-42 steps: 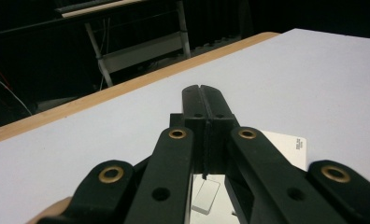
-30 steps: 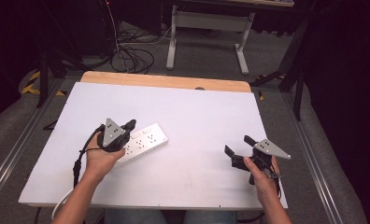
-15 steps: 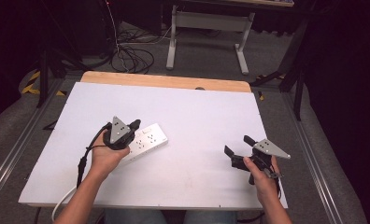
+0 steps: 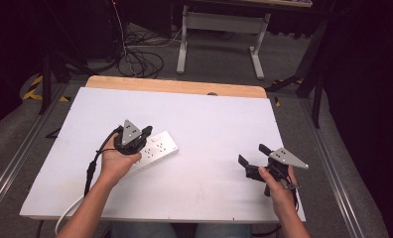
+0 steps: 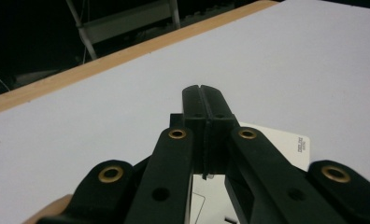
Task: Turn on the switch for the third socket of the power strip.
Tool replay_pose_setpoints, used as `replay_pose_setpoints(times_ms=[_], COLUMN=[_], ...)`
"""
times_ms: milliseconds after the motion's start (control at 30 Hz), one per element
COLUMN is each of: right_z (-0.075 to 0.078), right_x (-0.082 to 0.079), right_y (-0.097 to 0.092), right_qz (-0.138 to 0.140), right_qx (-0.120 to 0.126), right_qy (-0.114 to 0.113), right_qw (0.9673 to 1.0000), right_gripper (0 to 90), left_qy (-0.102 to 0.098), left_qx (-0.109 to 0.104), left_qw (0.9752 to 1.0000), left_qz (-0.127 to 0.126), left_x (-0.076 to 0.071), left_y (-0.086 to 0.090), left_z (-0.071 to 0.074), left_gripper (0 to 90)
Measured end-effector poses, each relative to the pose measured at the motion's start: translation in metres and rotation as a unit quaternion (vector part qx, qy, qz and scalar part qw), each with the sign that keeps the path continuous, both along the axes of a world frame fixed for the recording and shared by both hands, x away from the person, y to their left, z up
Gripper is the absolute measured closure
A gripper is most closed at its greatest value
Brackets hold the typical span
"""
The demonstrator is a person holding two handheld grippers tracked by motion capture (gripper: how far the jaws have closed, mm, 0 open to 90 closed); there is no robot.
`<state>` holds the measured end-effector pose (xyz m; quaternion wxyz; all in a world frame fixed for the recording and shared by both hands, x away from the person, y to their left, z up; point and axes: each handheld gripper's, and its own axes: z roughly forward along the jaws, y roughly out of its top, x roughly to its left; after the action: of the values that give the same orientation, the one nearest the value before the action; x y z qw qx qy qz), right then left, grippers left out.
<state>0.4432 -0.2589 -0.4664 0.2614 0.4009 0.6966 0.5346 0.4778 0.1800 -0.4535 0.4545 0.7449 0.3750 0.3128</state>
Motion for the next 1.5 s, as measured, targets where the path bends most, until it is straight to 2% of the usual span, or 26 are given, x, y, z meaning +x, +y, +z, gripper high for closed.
replay_pose_setpoints(times_ms=[200,433,700,733,1033,1100,1200,1333,1500], right_z=[0.000,-0.001,-0.001,-0.001,-0.001,-0.001,0.000,0.000,0.000], right_x=[0.000,0.001,0.000,0.000,0.001,0.000,0.000,0.000,-0.001], right_y=[0.000,0.000,0.000,0.001,0.000,0.000,0.000,0.000,0.000], right_qz=[0.001,0.002,0.003,0.003,0.004,0.003,0.004,0.004,0.004], right_qx=[0.000,0.002,0.004,0.004,0.007,0.007,0.009,0.007,0.007], right_qy=[0.002,0.003,0.003,0.004,0.004,0.005,0.004,0.003,0.002], right_qw=[1.0000,1.0000,1.0000,1.0000,1.0000,1.0000,1.0000,1.0000,1.0000], right_gripper=[7.5,7.5,7.5,7.5,7.5,7.5,7.5,7.5,7.5], left_qy=[0.029,0.039,0.064,0.074,0.091,0.101,0.106,0.124,0.133], left_qx=[0.004,0.011,0.020,0.023,0.035,0.039,0.044,0.053,0.059], left_qw=[0.9995,0.9991,0.9978,0.9970,0.9952,0.9941,0.9934,0.9909,0.9893], left_qz=[-0.012,-0.008,0.003,0.007,-0.002,-0.001,0.001,0.009,0.009], left_x=[0.006,0.010,0.013,0.014,0.021,0.022,0.024,0.026,0.028], left_y=[-0.006,-0.006,-0.003,-0.004,-0.015,-0.018,-0.018,-0.017,-0.018], left_z=[-0.002,-0.003,-0.005,-0.006,-0.005,-0.006,-0.007,-0.009,-0.011], left_gripper=[89.7,89.7,89.7,89.7,89.7,89.6,89.7,89.7,89.6])
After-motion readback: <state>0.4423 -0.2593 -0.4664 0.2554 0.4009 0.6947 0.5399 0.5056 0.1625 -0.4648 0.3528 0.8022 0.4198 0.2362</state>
